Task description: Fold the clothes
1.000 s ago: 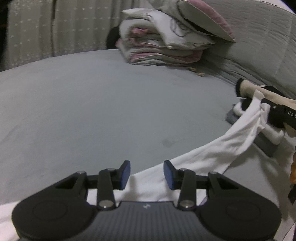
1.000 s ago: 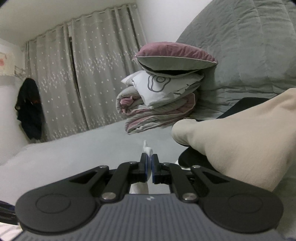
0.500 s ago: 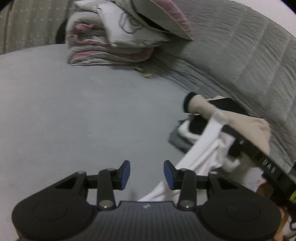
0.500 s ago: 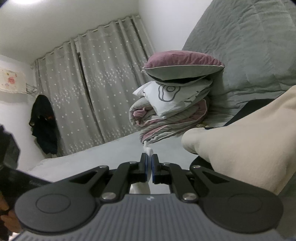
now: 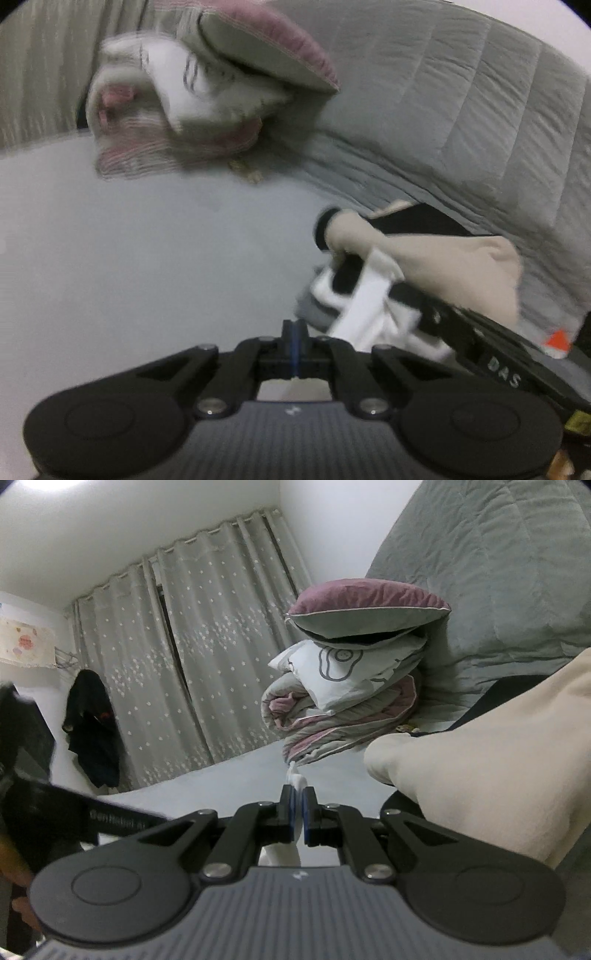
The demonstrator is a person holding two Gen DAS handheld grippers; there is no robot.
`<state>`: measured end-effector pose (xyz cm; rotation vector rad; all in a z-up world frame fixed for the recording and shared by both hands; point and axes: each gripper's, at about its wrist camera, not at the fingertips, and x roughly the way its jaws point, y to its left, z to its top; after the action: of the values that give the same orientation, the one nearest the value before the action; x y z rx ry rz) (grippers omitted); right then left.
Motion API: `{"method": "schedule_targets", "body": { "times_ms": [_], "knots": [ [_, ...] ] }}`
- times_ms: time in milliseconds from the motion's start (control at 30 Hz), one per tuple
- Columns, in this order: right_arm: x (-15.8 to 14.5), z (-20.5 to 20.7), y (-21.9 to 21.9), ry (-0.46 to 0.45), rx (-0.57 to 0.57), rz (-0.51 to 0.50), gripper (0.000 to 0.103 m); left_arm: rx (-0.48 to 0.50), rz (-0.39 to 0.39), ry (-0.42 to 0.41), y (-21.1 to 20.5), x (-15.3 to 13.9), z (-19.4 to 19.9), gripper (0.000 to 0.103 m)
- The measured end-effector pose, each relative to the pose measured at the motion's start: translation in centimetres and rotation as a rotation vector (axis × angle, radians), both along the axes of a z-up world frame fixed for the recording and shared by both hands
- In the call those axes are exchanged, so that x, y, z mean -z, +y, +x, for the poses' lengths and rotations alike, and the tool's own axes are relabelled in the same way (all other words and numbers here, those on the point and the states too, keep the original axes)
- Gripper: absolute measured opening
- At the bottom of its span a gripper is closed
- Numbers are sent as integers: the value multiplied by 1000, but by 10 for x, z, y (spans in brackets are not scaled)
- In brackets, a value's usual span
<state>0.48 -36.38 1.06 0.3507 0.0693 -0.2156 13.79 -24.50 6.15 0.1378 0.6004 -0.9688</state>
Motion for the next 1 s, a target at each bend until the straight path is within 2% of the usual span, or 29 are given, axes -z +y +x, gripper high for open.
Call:
{"method": "schedule_targets", "body": {
  "times_ms": [33,100,233,300,333,367,533,900,933,967,1000],
  "knots": [
    [1,1,0,6,2,-1,5,-8,13,-30,-3,-1,-1,0],
    [3,4,0,16,2,0,5,-7,35,-40,-8,-1,1,0],
    [7,5,-5,28,3,9,5,23,3,90,-6,8,12,4],
    [7,3,-6,24,-2,16,5,30,-31,155,0,14,18,17],
    [7,3,-7,22,-5,19,5,27,-48,178,4,16,21,27],
    [7,2,-7,20,-7,20,5,21,-65,197,7,18,23,29],
    [7,1,-6,21,-7,21,5,12,-133,290,20,28,31,28],
    [7,0,-5,26,-11,25,5,38,-150,391,25,51,36,26],
    [7,0,-5,27,-12,25,5,42,-156,399,26,53,36,20],
    [7,1,-5,28,-12,24,5,47,-153,408,26,54,36,7],
    [7,1,-5,30,-13,24,5,51,-143,402,26,54,35,0]
  ]
}}
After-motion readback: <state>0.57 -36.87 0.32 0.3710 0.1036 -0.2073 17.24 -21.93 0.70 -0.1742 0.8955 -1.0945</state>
